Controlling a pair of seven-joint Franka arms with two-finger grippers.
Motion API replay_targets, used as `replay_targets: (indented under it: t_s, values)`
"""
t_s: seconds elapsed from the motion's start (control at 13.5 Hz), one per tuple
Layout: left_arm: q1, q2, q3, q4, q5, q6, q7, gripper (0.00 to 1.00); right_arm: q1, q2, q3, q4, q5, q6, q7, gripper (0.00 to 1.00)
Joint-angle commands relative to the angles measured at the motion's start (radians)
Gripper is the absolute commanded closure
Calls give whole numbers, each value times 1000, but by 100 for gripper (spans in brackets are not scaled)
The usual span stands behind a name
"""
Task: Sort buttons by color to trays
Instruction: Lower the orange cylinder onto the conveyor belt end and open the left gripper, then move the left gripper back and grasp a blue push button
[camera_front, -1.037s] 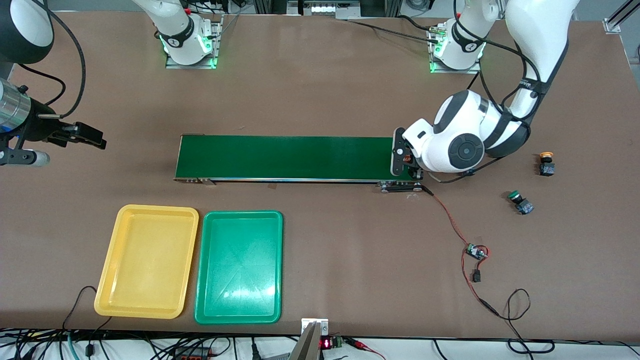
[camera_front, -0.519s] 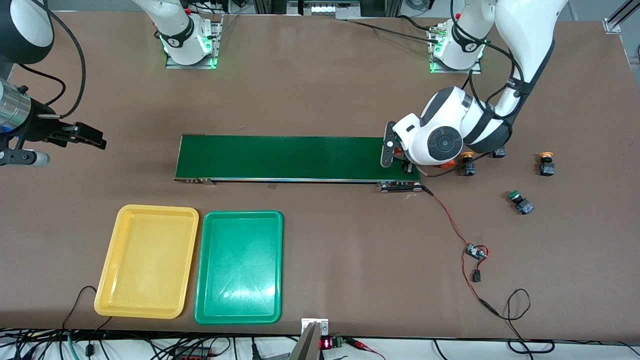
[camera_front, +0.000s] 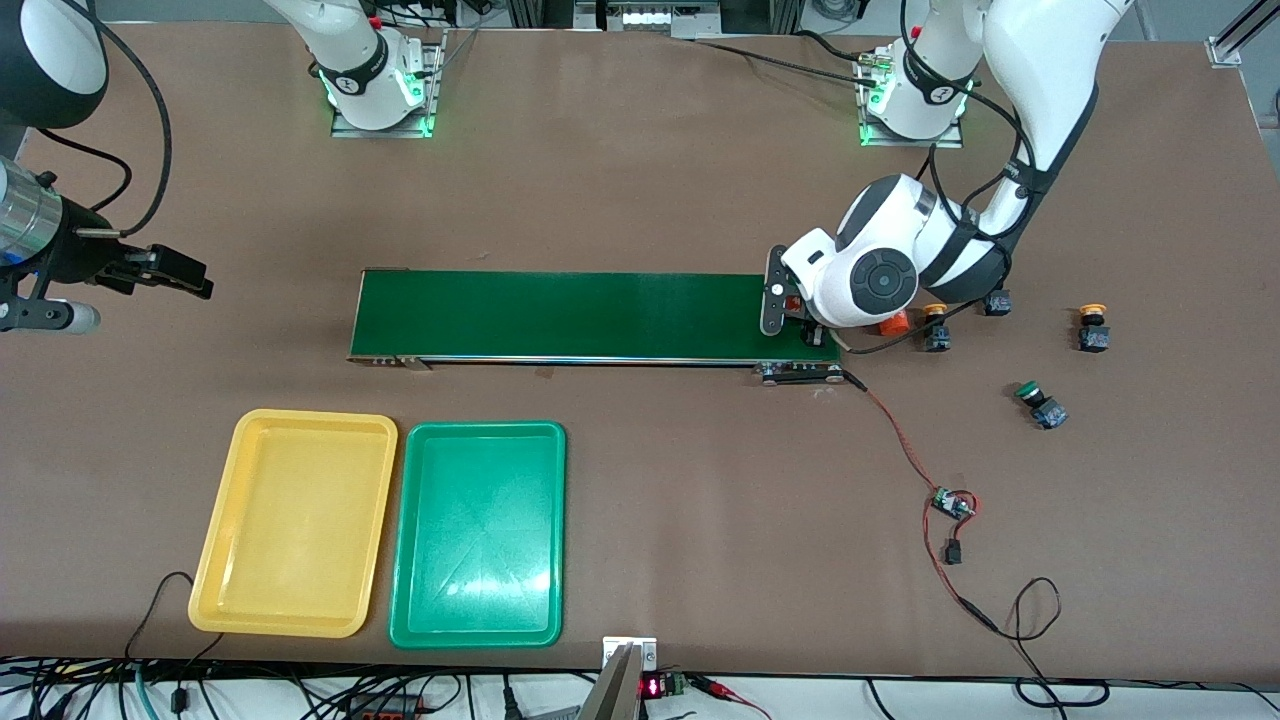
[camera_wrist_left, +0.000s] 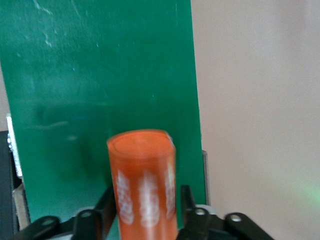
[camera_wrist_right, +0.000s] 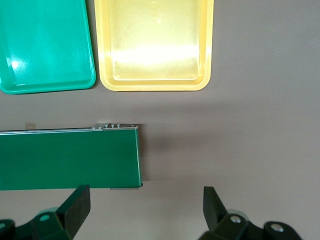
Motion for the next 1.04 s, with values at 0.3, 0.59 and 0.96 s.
replay_targets:
  t_s: [0.3,0.59,0.96]
  values:
    - [45,-113,2,29,25,-49,-5,0,-7,-3,5,-8,8,2,9,0]
    - [151,-110,99,49,-12,1,-12,0,-7,-3,5,-8,11,1,9,0]
    - [160,-100,279,46,-18,43,-48,0,-8,-3,5,-8,11,1,9,0]
